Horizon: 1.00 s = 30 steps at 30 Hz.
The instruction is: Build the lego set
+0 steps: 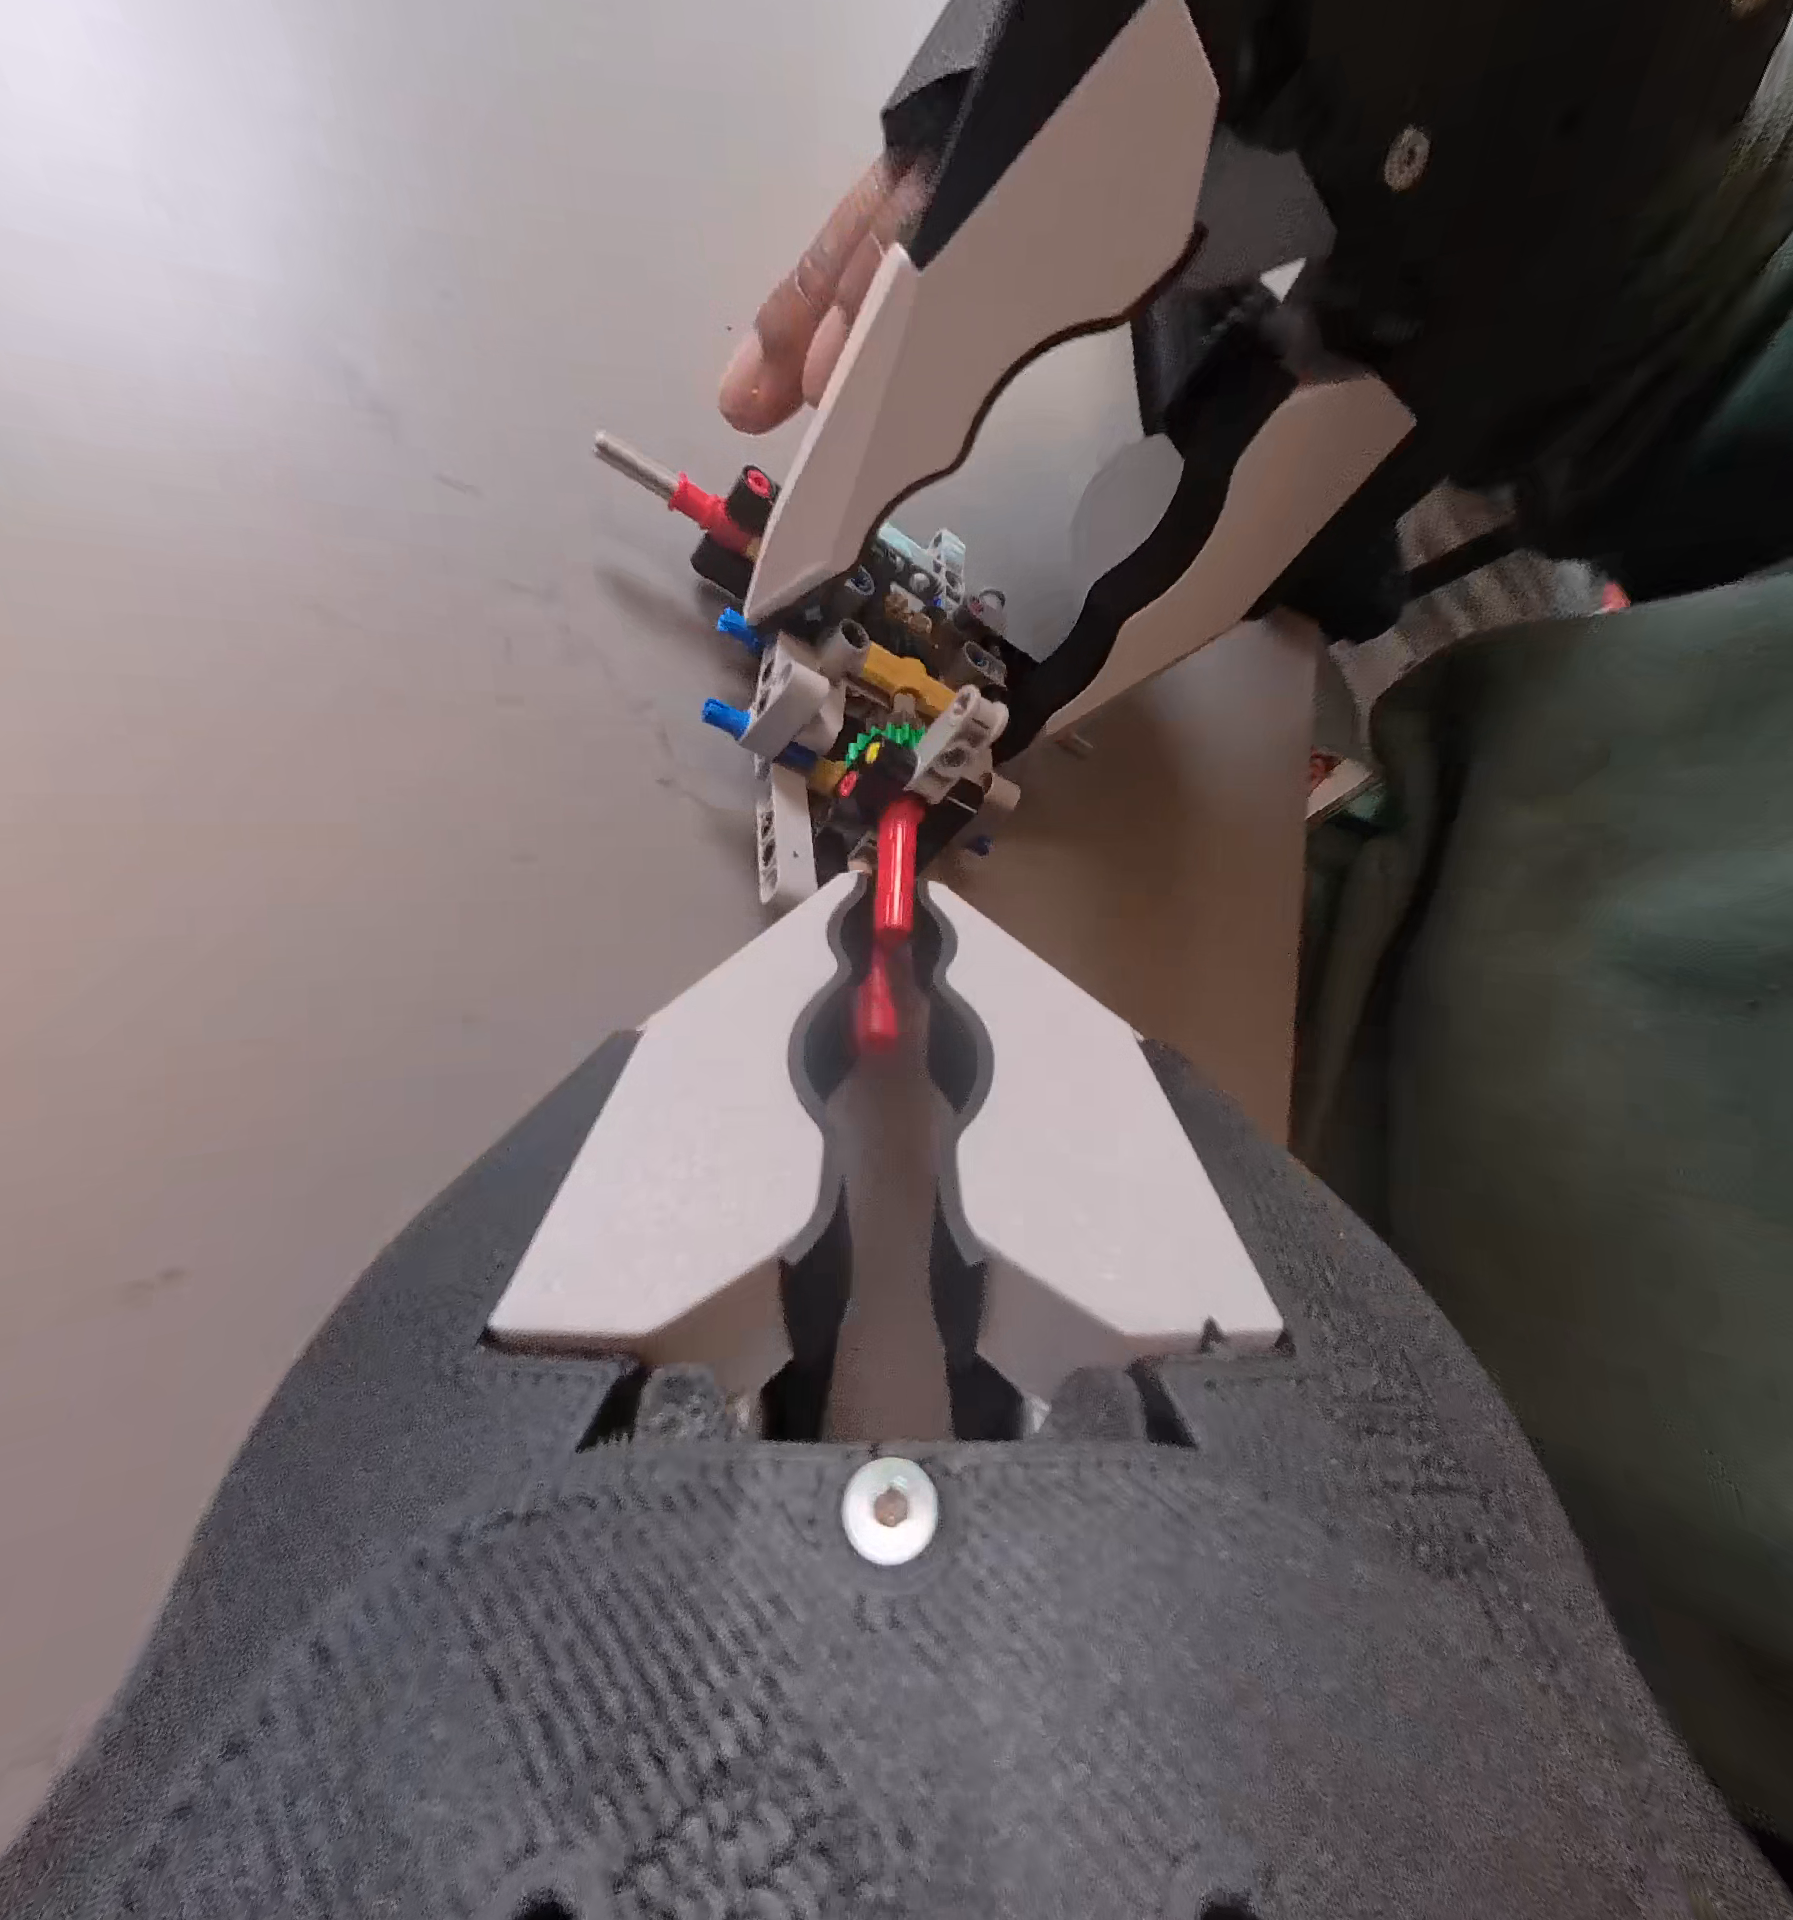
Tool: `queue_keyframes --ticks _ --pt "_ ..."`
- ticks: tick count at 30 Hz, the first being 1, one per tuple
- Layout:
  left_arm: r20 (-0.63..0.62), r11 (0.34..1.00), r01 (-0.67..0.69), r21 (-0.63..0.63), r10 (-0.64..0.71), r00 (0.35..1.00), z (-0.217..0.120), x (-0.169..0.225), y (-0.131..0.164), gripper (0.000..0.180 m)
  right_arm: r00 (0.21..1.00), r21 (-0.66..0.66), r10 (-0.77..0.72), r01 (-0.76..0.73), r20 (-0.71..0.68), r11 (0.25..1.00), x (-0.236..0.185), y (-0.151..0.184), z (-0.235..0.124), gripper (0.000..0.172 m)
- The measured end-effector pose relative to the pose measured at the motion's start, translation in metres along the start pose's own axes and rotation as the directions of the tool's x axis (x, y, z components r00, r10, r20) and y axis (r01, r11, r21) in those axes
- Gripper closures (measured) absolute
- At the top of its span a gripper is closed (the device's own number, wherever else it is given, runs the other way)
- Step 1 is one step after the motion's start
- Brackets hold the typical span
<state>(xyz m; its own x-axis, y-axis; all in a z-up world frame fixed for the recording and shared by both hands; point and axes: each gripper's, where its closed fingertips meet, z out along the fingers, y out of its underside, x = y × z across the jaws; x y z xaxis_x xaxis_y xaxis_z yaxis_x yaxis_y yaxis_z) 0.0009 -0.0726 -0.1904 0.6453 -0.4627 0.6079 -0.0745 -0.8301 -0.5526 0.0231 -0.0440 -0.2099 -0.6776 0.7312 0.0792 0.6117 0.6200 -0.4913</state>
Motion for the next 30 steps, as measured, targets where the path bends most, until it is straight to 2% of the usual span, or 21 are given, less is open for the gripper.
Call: queue_keyframes --ticks 3,5,10,13,19,24,27,30 --pt "-0.083 0.994 0.109 0.031 -0.106 0.991 -0.0004 0.0010 -0.0024 0.176 1.000 0.012 0.004 -0.004 -0.001 1.000 0.0001 0.0001 -0.0002 0.115" --pt "-0.110 0.991 0.130 0.043 -0.124 0.986 -0.0003 0.0018 -0.0038 0.176 1.000 0.015 0.003 -0.003 -0.002 1.000 0.0002 0.0004 -0.0005 0.115" --pt "0.031 0.995 -0.100 -0.005 0.100 0.995 0.0007 0.0000 -0.0021 0.175 1.000 0.029 0.004 -0.004 -0.002 1.000 0.0004 0.0000 -0.0004 0.115" --pt "0.073 0.987 -0.159 0.005 0.158 0.985 0.0014 -0.0011 -0.0025 0.176 1.000 0.040 0.005 -0.005 -0.009 0.999 0.0010 0.0005 -0.0009 0.115" --pt "0.173 0.937 -0.349 0.012 0.342 0.923 0.0059 -0.0012 -0.0027 0.175 1.000 0.053 0.001 0.000 -0.012 0.999 -0.0005 0.0002 -0.0021 0.115" --pt "0.126 0.960 -0.274 0.054 0.266 0.956 0.0076 -0.0003 -0.0032 0.175 1.000 0.057 -0.010 0.011 -0.011 0.998 -0.0012 0.0010 -0.0027 0.115" --pt "0.036 0.988 -0.131 0.079 0.129 0.991 0.0079 0.0006 -0.0034 0.175 1.000 0.050 -0.018 0.019 -0.013 0.999 -0.0018 0.0007 -0.0027 0.115" --pt "-0.031 0.997 -0.008 0.074 0.010 0.999 0.0079 0.0009 -0.0056 0.176 1.000 0.040 -0.014 0.015 -0.012 0.999 -0.0010 0.0007 -0.0027 0.116"
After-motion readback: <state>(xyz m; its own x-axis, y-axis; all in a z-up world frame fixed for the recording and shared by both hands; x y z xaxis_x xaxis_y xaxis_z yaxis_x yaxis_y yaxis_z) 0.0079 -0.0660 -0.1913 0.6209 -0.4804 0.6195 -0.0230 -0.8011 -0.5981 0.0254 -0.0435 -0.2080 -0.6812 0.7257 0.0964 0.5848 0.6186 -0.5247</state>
